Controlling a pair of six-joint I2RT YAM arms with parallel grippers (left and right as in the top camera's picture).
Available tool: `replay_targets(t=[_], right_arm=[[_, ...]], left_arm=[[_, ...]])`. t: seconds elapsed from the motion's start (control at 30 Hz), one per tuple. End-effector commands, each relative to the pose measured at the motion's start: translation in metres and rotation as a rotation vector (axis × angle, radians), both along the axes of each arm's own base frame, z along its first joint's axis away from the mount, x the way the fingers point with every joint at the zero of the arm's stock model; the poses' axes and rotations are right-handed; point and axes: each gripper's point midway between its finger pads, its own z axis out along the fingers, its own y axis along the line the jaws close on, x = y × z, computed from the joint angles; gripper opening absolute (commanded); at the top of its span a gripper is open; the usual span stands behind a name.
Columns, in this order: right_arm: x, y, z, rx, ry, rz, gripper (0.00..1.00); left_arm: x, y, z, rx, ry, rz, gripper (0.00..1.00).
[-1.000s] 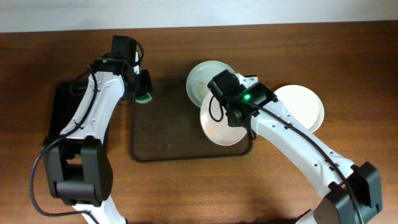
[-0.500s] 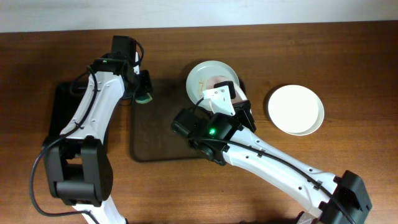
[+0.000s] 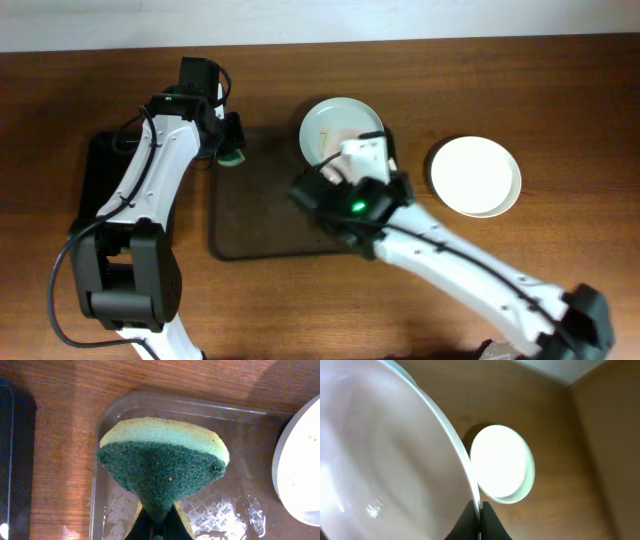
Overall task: Clean dirty plates on tray and stack at the side
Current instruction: 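Carry the plate right and stack it on the first plate, then grasp the last plate rim with the right gripper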
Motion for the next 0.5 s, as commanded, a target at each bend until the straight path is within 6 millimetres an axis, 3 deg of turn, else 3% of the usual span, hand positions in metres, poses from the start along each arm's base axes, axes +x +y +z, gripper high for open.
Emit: replay_targets(t=[0.0, 0.03, 0.13, 0.23, 0.33, 0.47], right_arm=[[0.008, -0.054, 0.024, 0.273, -0.013, -0.184, 0.04], [0.011, -0.081, 0.025, 0.324, -0.010, -0.265, 0.04], [0.016, -0.186, 0.006, 0.498, 0.044, -0.564, 0.04], [0.008, -0.253, -0.015, 0.528, 0.078, -0.744, 0.04], [0.016, -0.276, -0.053, 0.527, 0.179, -0.774, 0.04], [0.031, -0.266, -0.112, 0.580, 0.299, -0.775, 0.04]], left_arm=[[0.001, 0.002, 0.006, 0.011, -0.016, -0.010, 0.01], [0.001, 0.002, 0.005, 0.010, -0.015, -0.010, 0.01], [0.001, 0.002, 0.005, 0.011, -0.013, -0.010, 0.01], [0.001, 0.002, 0.005, 0.010, -0.012, -0.011, 0.01], [0.001, 0.001, 0.005, 0.010, -0.012, -0.012, 0.01], [0.001, 0.001, 0.005, 0.011, -0.013, -0.012, 0.01]])
